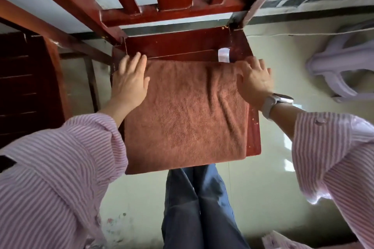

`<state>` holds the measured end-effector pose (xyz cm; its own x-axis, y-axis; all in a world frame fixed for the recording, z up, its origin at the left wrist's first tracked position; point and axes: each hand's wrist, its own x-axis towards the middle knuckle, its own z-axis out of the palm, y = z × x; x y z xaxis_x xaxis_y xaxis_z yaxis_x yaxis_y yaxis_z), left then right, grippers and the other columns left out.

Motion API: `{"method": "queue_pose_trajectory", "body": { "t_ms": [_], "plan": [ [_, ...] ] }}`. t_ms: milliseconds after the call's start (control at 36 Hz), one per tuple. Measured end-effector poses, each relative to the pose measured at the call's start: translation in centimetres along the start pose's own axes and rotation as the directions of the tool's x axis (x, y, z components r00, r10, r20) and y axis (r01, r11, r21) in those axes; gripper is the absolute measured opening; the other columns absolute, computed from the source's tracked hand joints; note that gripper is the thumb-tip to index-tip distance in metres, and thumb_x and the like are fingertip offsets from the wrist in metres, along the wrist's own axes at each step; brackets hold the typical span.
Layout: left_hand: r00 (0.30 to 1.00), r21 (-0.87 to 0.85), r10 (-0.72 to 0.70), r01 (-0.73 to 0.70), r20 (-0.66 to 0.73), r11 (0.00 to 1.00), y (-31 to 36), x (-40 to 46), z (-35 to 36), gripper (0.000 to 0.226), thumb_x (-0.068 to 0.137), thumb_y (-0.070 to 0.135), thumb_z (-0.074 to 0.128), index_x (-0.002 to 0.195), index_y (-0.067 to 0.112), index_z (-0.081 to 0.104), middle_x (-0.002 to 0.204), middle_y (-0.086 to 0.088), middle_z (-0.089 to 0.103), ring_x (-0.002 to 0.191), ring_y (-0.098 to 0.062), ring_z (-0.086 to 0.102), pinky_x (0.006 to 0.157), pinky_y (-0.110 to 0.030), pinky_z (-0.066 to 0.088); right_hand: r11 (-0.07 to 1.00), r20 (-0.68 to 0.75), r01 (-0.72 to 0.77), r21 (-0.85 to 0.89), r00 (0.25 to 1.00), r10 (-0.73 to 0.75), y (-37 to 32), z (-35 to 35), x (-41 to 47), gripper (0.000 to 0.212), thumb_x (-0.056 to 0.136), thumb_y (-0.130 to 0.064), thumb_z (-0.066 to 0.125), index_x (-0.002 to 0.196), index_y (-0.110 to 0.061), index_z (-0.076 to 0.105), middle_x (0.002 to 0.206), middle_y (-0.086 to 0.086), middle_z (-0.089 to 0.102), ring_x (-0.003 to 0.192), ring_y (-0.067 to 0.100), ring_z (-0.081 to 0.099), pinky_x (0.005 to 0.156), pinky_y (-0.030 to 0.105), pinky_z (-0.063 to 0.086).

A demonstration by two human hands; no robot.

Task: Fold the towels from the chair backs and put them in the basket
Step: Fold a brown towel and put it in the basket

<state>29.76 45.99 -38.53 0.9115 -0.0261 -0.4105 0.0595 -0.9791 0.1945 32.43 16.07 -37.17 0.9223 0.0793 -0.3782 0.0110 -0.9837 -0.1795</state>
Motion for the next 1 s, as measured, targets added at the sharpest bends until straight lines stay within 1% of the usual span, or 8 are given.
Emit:
{"method": "queue_pose_trajectory", "body": {
  "t_ms": [444,583,639,694,750,806,889,1000],
  "plan": [
    [0.984,0.008,0.13,-0.13,-0.12,0.992,-0.2,2.0,-1.8,0.01,0.078,0.011,0.063,0.087,0.009,0.061,0.103,-0.011,0.057,0.102,-0.035,0.05,0.094,-0.047,0.033,0.975,0.026,0.092,0.202,0.995,-0.1,0.1,-0.9,-0.2,0.02,0.088,-0.015,0.048,0.104,-0.009,0.059,0.107,0.011,0.06,0.101,0.03,0.052,0.088,0.04,0.036],
    [0.979,-0.155,0.177,-0.16,0.099,0.975,0.3,-1.4,-4.6,0.011,0.081,0.022,0.066,0.081,0.025,0.056,0.088,0.007,0.057,0.084,-0.014,0.051,0.08,-0.032,0.04,0.905,0.246,0.042,0.422,0.956,-0.159,0.6,-2.7,-3.2,0.012,0.091,-0.014,0.05,0.097,-0.015,0.061,0.086,0.002,0.062,0.072,0.019,0.056,0.056,0.017,0.038],
    [0.874,-0.241,0.188,-0.085,0.449,0.967,-0.1,-2.3,-6.2,0.019,0.081,0.021,0.066,0.079,0.035,0.055,0.087,0.016,0.058,0.083,-0.005,0.056,0.079,-0.028,0.045,0.867,0.488,-0.038,0.497,0.838,-0.244,1.5,-3.6,-3.8,0.016,0.09,-0.012,0.054,0.086,-0.025,0.062,0.079,-0.007,0.062,0.069,0.011,0.058,0.058,0.013,0.041],
    [0.603,-0.24,0.164,0.048,0.78,0.97,-0.9,-2.8,-7.3,0.015,0.082,0.019,0.066,0.086,0.031,0.06,0.085,0.014,0.063,0.082,-0.003,0.06,0.078,-0.023,0.048,0.892,0.721,-0.032,0.452,0.602,-0.343,2.3,-4.4,-4.1,0.026,0.087,-0.015,0.058,0.078,-0.039,0.061,0.078,-0.02,0.064,0.075,0.0,0.059,0.073,0.02,0.045],
    [0.41,-0.243,0.129,0.238,0.903,0.94,-1.9,-2.8,-7.5,0.011,0.082,0.014,0.066,0.088,0.024,0.069,0.086,0.004,0.071,0.083,-0.01,0.066,0.076,-0.02,0.049,0.916,0.834,-0.023,0.401,0.422,-0.355,2.4,-4.9,-4.3,0.025,0.086,-0.02,0.061,0.078,-0.043,0.061,0.074,-0.029,0.063,0.075,-0.006,0.056,0.08,0.023,0.046],
    [0.515,-0.273,0.104,0.265,0.851,0.925,-2.4,-2.5,-6.9,0.012,0.082,0.013,0.066,0.084,0.024,0.068,0.092,0.0,0.071,0.089,-0.014,0.065,0.077,-0.018,0.048,0.915,0.817,-0.02,0.402,0.458,-0.349,2.2,-5.0,-3.9,0.019,0.087,-0.018,0.058,0.082,-0.037,0.061,0.07,-0.023,0.063,0.068,-0.006,0.055,0.075,0.022,0.046],
    [0.861,-0.29,0.016,0.154,0.508,0.945,-2.6,-1.2,-4.7,0.012,0.085,0.016,0.063,0.094,0.022,0.067,0.099,0.002,0.065,0.099,-0.017,0.059,0.086,-0.027,0.042,0.928,0.654,0.031,0.372,0.701,-0.285,1.4,-4.1,-2.4,0.019,0.09,-0.008,0.05,0.094,-0.023,0.062,0.072,-0.016,0.056,0.064,0.001,0.052,0.064,0.022,0.04],
    [0.989,-0.206,-0.074,0.1,0.129,0.973,-1.4,-0.1,-2.4,0.015,0.087,0.018,0.06,0.1,0.014,0.067,0.112,-0.001,0.059,0.107,-0.023,0.053,0.087,-0.033,0.039,0.973,0.372,-0.022,0.229,0.926,-0.067,0.9,-2.4,-0.9,0.032,0.09,-0.008,0.043,0.114,-0.02,0.062,0.095,0.002,0.061,0.085,0.028,0.058,0.071,0.027,0.042]
  ]
}}
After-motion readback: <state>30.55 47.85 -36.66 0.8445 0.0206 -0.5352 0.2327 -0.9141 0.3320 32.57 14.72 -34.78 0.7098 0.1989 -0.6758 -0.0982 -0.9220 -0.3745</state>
